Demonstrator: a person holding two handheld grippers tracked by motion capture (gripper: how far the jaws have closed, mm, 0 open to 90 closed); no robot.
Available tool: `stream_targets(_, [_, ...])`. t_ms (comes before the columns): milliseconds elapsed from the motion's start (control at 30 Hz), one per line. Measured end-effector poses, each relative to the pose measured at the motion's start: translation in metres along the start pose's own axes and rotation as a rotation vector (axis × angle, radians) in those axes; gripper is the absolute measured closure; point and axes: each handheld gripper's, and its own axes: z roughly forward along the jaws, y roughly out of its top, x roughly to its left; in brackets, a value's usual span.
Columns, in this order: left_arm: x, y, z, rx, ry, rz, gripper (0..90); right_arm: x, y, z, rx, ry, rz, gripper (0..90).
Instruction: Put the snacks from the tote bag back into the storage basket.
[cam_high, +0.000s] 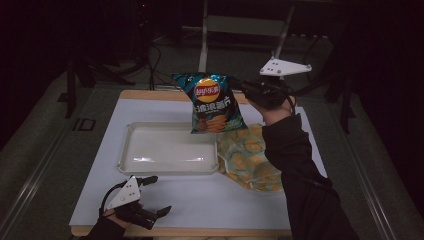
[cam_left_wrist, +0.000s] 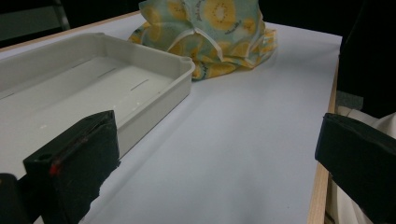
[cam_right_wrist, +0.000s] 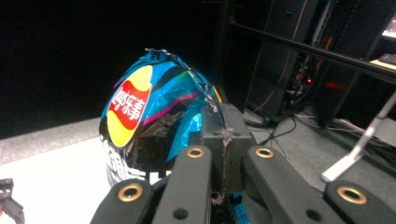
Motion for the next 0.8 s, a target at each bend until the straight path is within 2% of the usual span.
stream_targets(433, [0.0,0.0,0.0,0.001,-0.003,0.004,0.3,0.023,-0.005,0.029,-0.021,0.017,0.034,90.0])
stream_targets(600, [-0.001,0.0,0.0,0.0,-0.003,0.004,0.3,0.032,-0.011,0.039,-0.032,0.01,0.049,90.0])
stream_targets(667, [0.0,0.0,0.0,0.002,-0.003,0.006,0.3,0.039,-0.016,0.049,-0.027,0.013,0.041,90.0])
stream_targets(767, [0.0,0.0,0.0,0.0,-0.004,0.004,0.3,0.043,-0.02,0.054,-0.026,0.015,0.05,90.0])
stream_targets(800, [0.0,0.0,0.0,0.0,-0.005,0.005,0.3,0.047,-0.024,0.061,-0.026,0.016,0.058,90.0])
